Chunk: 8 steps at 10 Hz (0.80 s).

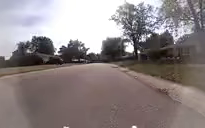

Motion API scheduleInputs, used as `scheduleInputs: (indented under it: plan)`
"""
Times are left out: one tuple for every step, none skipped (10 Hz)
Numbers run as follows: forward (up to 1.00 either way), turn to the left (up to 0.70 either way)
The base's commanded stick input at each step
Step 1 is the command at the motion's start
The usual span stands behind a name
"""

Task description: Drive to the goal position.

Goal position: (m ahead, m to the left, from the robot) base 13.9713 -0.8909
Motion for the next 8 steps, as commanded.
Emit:
scheduleInputs:
  plan:
    - [0.69,0.03]
    - [0.69,0.03]
    - [0.69,0.03]
    - [0.69,0.03]
    - [0.69,0.03]
    - [0.69,0.03]
    - [0.69,0.03]
    - [0.69,0.03]
